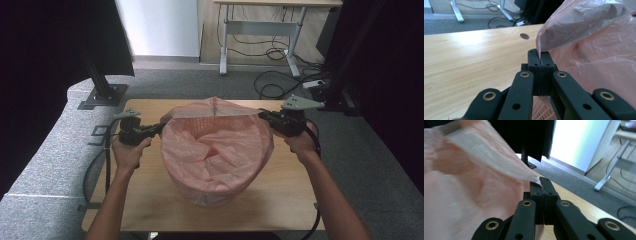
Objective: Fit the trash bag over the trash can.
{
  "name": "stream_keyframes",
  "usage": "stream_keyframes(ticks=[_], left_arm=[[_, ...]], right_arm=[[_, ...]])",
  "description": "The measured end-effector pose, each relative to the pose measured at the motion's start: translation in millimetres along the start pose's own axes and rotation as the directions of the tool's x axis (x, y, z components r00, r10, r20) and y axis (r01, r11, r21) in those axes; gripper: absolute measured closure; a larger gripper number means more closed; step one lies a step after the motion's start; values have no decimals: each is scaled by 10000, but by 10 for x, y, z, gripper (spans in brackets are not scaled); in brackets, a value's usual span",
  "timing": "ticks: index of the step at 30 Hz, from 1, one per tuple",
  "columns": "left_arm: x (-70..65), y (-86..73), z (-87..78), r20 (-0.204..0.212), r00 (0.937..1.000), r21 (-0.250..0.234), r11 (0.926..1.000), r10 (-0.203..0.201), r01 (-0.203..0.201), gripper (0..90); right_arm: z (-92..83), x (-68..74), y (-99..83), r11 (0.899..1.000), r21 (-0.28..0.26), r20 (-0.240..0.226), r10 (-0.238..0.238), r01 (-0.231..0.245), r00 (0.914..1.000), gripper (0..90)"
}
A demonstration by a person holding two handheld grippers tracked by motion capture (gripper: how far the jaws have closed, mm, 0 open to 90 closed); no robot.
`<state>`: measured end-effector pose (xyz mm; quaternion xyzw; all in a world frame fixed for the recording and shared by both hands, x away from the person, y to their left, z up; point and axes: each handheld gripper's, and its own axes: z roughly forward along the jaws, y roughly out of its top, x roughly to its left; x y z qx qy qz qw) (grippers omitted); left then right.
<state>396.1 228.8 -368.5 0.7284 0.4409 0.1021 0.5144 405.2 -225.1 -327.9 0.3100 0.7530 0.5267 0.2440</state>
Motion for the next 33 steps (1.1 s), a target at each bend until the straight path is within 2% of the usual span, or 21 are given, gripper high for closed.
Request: stream_keyframes(ticks=[4,8,11,13,14,18,21,24,25,28,29,31,33], left_arm=[[56,-38,155,-28,9998,525,9985,-182,183,893],[70,-67,289,122,9993,814,9961,-348,337,895],[82,-73,399,274,9984,1211,9916,-494,457,896],[93,-78,469,391,9970,1440,9877,-667,604,898],[95,-80,488,402,9969,1511,9867,-675,607,899],[111,-92,548,349,9966,1930,9789,-747,667,900],[97,-96,543,258,9970,2101,9755,-723,653,900],[71,-127,540,175,9985,2544,9660,-523,462,900],[67,-140,525,129,9988,2554,9660,-464,416,900],[69,-177,461,148,9989,2507,9672,-450,399,900],[73,-192,442,143,9989,2542,9664,-438,387,900],[92,-225,394,111,9988,2530,9665,-467,423,899],[92,-244,343,64,9993,2371,9709,-357,331,899]], right_arm=[[288,-104,-219,9977,404,17,539,-539,9985,888],[542,-114,-461,9917,722,-412,1099,-1067,9931,889],[672,-89,-528,9877,701,-729,1445,-1394,9868,890],[757,-66,-556,9821,889,-1083,1753,-1661,9785,890],[799,-43,-565,9810,1024,-1041,1756,-1650,9789,890],[848,-26,-567,9747,1436,-941,1857,-1713,9781,890],[851,-68,-594,9621,1777,-867,2245,-2067,9706,890],[847,-80,-650,9504,2261,-782,2362,-2135,9686,889],[838,-76,-673,9484,2318,-727,2386,-2163,9684,889],[785,-58,-749,9515,2274,-803,2302,-2070,9698,889],[765,-60,-783,9499,2305,-849,2358,-2112,9681,889],[737,-58,-876,9456,2607,-852,2233,-1946,9710,889],[695,-69,-976,9403,2584,-880,2512,-2214,9639,867]])
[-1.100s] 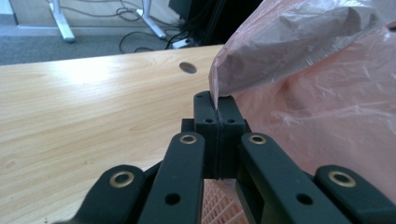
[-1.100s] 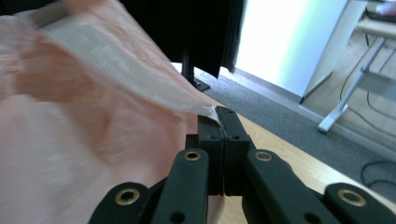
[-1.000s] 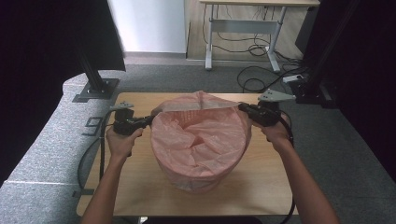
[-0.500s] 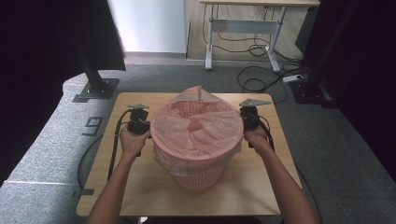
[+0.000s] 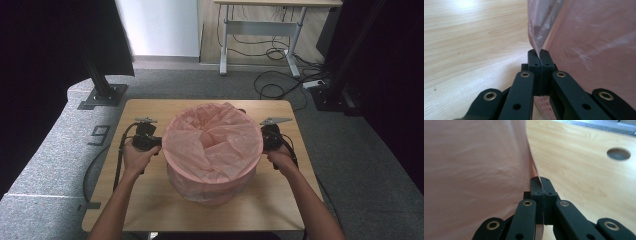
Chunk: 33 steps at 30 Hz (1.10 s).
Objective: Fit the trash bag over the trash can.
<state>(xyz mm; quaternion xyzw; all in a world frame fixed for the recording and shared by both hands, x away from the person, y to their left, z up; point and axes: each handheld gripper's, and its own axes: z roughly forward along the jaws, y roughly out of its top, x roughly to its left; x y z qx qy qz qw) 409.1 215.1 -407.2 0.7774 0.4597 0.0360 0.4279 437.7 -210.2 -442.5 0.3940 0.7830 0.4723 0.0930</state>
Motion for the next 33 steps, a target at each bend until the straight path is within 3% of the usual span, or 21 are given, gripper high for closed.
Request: stream_keyframes(ticks=[1,2,3,6,8,13,17,24,30,32,33], left_arm=[[-7,-23,-33,8,10000,-151,9999,68,-67,897],[-10,-36,-54,45,10000,-248,9997,43,-42,894],[-14,-52,-82,73,10000,-378,9993,13,-10,892],[-28,-94,-166,236,9997,-696,9976,-25,42,885],[-44,-120,-215,224,9997,-830,9965,24,-5,881],[-91,-184,-296,212,9997,-951,9954,136,-115,877],[-121,-235,-346,195,9997,-1015,9947,167,-147,877],[-152,-319,-365,331,9992,-1016,9947,203,-169,877],[-174,-334,-383,425,9990,-1216,9925,165,-112,881],[-183,-332,-415,445,9988,-1311,9913,197,-137,882],[-184,-333,-424,435,9989,-1326,9911,197,-138,882]], right_arm=[[-35,-16,-28,9996,-222,-61,199,-200,9998,822],[-94,-25,-46,9987,-457,181,237,-229,9996,697],[-141,-31,-50,9975,-674,424,253,-224,9988,637],[-408,-60,-49,9848,-1664,752,629,-497,9952,511],[-625,-57,-61,9760,-2097,637,729,-581,9953,456],[-968,77,-195,9768,-2133,135,227,-193,9997,379],[-1131,326,-397,9848,-1711,-351,-347,282,9988,313],[-1144,769,-624,9828,-1634,-1675,-1137,861,9793,167],[-972,1019,-594,9812,-1577,-1815,-1394,1111,9735,155],[-968,1061,-591,9747,-1760,-1425,-1636,1377,9762,259],[-974,1077,-593,9723,-1847,-1175,-1666,1433,9790,369]])
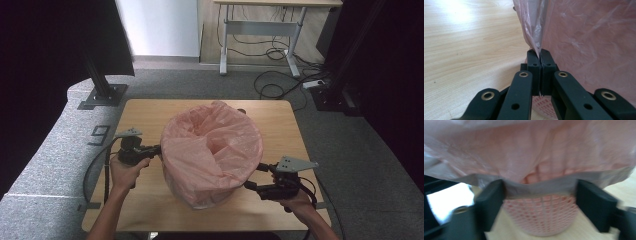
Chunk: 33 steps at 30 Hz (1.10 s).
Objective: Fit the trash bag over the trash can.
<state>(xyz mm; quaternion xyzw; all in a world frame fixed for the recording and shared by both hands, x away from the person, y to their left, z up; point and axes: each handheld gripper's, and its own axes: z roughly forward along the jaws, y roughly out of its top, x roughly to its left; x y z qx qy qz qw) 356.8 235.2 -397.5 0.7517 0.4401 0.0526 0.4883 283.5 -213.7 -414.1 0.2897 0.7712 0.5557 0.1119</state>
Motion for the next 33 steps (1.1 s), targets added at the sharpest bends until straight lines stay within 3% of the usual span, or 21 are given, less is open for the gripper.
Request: stream_keyframes(ticks=[4,11,15,20,23,27,30,33], left_arm=[[5,-13,-20,-6,10000,-38,10000,-36,36,882],[-6,-51,-5,105,9999,18,10000,-21,21,882],[-16,-72,-14,240,9997,47,10000,-14,13,881],[-43,-126,-36,485,9988,105,9999,-12,7,881],[-50,-135,-16,534,9986,181,9998,-54,45,881],[-58,-130,28,681,9976,286,9995,-121,101,880],[-57,-123,48,745,9972,338,9994,-100,75,881],[-45,-119,61,791,9968,360,9993,-121,93,881]], right_arm=[[-41,64,-6,9986,-101,293,-515,518,9982,633],[-99,52,-26,9968,-257,349,-744,753,9966,886],[-108,11,-64,9972,-294,133,-685,689,9976,860],[-165,35,-117,9977,-429,44,-532,533,9986,289],[-131,15,-95,9986,-531,58,-56,59,10000,135],[-4,-96,-10,9961,-787,-284,370,-391,9989,140],[60,-81,8,9963,-853,-389,-83,50,9992,296],[61,-46,7,9945,-992,-262,-360,332,9990,520]])
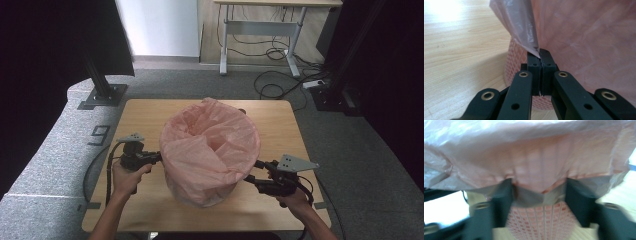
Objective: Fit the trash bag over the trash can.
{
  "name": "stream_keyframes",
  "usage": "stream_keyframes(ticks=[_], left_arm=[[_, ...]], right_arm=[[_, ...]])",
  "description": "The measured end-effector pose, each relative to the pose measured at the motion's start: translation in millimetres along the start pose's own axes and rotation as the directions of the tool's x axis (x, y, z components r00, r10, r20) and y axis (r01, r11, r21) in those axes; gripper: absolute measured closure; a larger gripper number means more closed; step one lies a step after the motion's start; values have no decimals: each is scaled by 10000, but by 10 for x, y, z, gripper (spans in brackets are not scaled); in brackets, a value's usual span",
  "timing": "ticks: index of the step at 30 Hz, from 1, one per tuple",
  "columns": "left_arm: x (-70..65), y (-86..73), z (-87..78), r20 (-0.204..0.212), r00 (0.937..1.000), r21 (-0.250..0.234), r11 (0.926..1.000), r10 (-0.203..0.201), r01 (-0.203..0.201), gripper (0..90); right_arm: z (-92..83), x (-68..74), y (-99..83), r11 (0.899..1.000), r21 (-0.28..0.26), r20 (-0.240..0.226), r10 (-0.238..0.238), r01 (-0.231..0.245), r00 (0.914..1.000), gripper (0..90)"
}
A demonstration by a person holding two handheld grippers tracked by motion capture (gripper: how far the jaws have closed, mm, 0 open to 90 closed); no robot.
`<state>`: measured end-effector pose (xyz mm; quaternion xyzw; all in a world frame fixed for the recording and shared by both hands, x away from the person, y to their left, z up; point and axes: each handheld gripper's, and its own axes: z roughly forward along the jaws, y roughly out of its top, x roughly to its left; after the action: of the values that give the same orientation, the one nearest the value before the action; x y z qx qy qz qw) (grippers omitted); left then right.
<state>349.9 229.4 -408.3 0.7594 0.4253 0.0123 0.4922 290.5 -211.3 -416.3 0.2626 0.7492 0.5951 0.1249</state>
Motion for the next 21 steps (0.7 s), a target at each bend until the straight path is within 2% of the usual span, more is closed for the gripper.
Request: stream_keyframes(ticks=[1,4,8,12,16,21], left_arm=[[2,-2,4,21,10000,-1,10000,-15,15,881],[-7,-8,7,27,10000,18,10000,-2,2,881],[-5,-8,-7,10,10000,-21,10000,-3,3,881],[9,-13,-20,-56,10000,-87,10000,-6,5,882],[31,-30,-25,-316,9995,-96,10000,22,-26,885],[88,-77,-4,-582,9983,-135,9999,-81,73,891]], right_arm=[[0,-1,0,10000,-7,38,22,-22,10000,595],[15,-1,-1,10000,45,190,12,-13,9998,729],[50,-5,-9,9997,225,365,30,-38,9993,876],[43,-36,-20,9998,211,326,13,-20,9995,893],[24,-87,-61,9994,350,261,-96,86,9996,895],[56,-169,-185,9960,891,410,-26,-11,9992,895]])
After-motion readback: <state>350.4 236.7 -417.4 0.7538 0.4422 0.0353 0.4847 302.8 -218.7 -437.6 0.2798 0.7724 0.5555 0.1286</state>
